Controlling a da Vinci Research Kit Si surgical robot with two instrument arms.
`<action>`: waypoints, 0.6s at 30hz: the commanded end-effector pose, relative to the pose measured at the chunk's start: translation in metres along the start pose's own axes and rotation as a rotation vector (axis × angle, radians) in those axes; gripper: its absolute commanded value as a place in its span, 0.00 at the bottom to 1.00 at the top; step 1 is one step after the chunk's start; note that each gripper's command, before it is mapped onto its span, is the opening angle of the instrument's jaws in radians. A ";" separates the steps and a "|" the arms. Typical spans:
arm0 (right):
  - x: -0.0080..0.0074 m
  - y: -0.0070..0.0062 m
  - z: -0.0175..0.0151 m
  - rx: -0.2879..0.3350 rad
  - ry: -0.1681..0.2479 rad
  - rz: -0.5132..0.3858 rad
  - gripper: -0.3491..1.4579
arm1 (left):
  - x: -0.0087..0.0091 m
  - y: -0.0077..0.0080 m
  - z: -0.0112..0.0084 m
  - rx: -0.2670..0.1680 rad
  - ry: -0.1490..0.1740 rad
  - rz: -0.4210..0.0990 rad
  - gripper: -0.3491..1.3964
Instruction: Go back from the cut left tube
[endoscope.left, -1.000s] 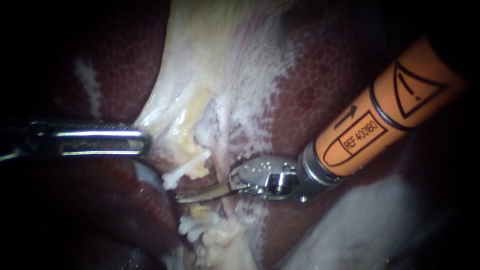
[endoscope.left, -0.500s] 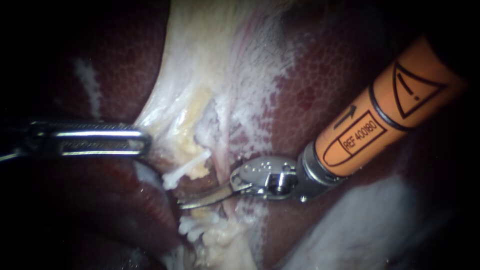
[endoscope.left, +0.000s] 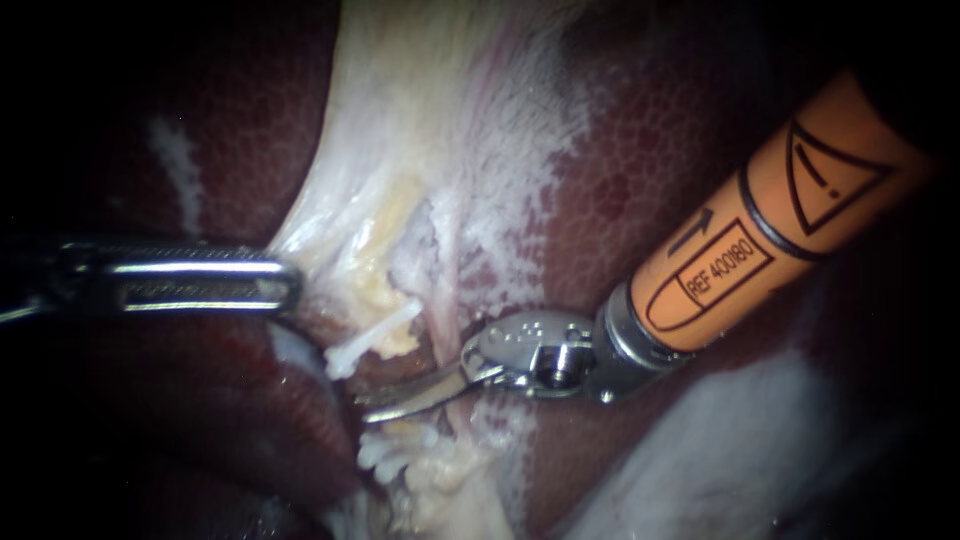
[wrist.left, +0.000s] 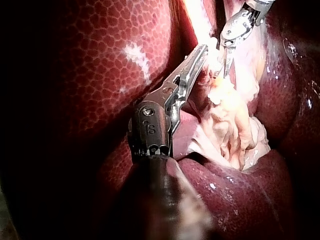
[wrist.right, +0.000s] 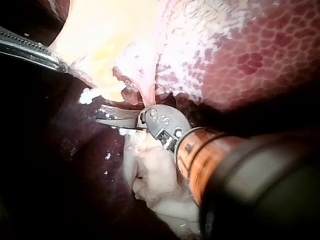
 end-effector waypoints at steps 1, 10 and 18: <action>0.0000 0.0000 0.0000 0.001 0.000 -0.001 0.38 | 0.0000 0.0000 0.0000 0.000 0.000 0.000 0.00; 0.0002 -0.0001 -0.0001 0.002 0.000 -0.018 0.45 | 0.0000 0.0000 0.0000 0.000 0.000 0.000 0.00; 0.0004 -0.0003 -0.0010 0.001 0.001 -0.028 0.45 | 0.0000 0.0000 0.0000 0.000 0.000 0.000 0.00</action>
